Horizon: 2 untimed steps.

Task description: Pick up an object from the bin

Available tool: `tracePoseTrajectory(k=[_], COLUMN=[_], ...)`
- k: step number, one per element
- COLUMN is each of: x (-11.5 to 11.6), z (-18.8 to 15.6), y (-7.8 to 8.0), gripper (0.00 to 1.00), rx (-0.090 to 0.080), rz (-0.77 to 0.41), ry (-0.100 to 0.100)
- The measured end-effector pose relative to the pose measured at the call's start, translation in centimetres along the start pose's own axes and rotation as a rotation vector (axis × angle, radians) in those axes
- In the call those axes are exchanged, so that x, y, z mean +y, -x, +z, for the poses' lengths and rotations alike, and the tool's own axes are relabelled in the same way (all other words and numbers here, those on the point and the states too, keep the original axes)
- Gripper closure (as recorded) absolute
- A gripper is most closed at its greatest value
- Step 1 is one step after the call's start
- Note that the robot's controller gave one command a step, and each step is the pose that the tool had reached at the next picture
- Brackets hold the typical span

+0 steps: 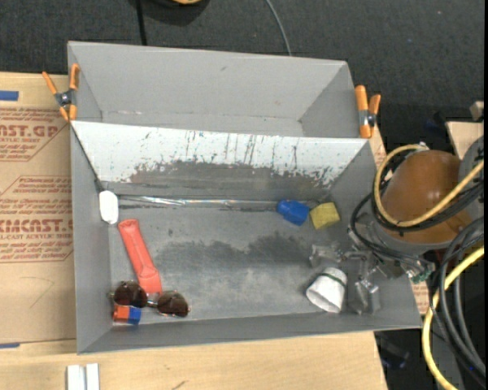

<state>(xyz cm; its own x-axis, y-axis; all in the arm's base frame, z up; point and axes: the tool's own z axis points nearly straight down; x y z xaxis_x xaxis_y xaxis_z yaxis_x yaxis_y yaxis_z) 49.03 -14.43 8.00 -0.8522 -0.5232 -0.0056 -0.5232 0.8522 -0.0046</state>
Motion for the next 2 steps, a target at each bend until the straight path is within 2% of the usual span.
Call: tracePoseTrajectory(k=[1,2], x=[2.45,2.45], z=[0.92,0.92], y=[0.5,0.49], gripper=[1.0,1.0], rx=[-0.001,0.0], rz=[-0.003,-0.003], ry=[0.001,0.001])
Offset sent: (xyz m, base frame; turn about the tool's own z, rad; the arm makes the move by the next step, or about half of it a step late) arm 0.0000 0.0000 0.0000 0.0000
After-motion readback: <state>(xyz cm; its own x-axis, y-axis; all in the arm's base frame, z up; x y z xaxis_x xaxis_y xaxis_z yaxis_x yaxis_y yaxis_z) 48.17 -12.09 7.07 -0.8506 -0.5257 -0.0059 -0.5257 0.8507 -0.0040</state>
